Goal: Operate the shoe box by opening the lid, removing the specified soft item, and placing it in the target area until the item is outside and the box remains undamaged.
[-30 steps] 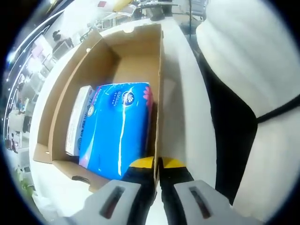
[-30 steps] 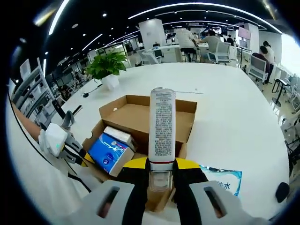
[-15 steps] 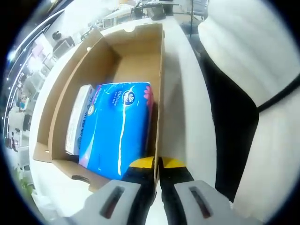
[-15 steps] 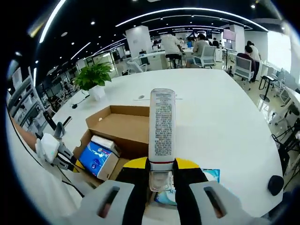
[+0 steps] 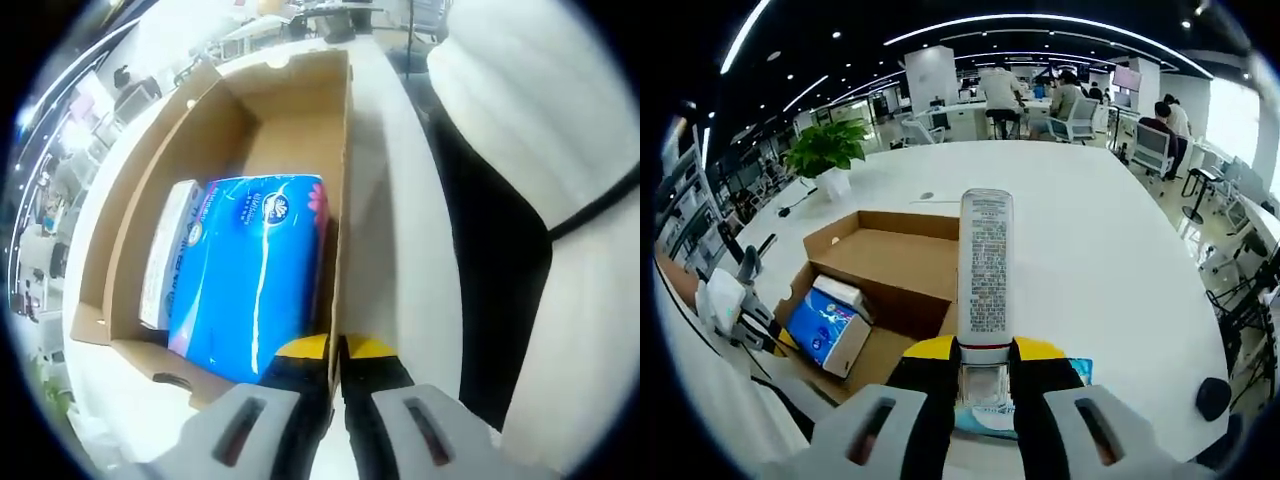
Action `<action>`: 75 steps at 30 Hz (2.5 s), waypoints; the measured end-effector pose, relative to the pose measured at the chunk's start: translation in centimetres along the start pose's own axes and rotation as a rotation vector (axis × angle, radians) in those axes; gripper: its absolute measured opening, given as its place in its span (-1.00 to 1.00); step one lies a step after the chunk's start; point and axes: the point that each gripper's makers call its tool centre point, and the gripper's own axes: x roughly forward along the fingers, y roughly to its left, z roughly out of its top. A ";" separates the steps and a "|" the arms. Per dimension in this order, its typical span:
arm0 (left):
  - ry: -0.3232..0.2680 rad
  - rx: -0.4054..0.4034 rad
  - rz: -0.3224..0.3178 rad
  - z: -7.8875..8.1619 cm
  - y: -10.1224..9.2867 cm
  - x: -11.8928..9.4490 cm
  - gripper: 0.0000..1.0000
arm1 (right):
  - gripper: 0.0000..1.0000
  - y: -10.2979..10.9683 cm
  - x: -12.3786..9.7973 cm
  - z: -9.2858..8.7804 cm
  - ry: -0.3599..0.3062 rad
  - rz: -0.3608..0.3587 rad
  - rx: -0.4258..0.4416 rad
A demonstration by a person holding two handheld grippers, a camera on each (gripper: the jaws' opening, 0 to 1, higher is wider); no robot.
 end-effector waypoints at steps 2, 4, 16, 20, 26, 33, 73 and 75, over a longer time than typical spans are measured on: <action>0.000 0.000 0.000 0.0 0.0 0.0 -0.94 | -0.64 -2.2 -0.5 -0.3 0.006 -0.053 0.011; 0.000 0.001 0.000 0.0 0.0 0.0 -0.94 | -0.64 -3.5 -0.9 -0.6 0.021 -0.083 0.034; -0.001 0.002 0.004 -0.1 0.0 0.1 -0.94 | -0.64 -9.4 -2.7 -2.4 0.039 -0.191 0.103; 0.001 0.006 0.000 -0.1 0.0 0.1 -0.94 | -0.64 -11.4 -2.9 -3.1 0.079 -0.228 0.071; 0.001 0.001 0.000 -0.1 0.0 0.1 -0.94 | -0.64 -13.1 -2.3 -4.4 0.136 -0.252 0.065; 0.002 -0.006 0.000 0.0 0.0 0.1 -0.94 | -0.64 -14.3 -1.4 -6.5 0.206 -0.243 0.047; 0.012 -0.017 0.013 -0.1 0.0 0.0 -0.93 | -0.64 -14.0 2.4 -13.6 0.413 -0.178 0.143; 0.012 -0.019 0.014 -0.1 0.0 0.0 -0.93 | -0.64 -14.0 2.6 -13.7 0.418 -0.183 0.148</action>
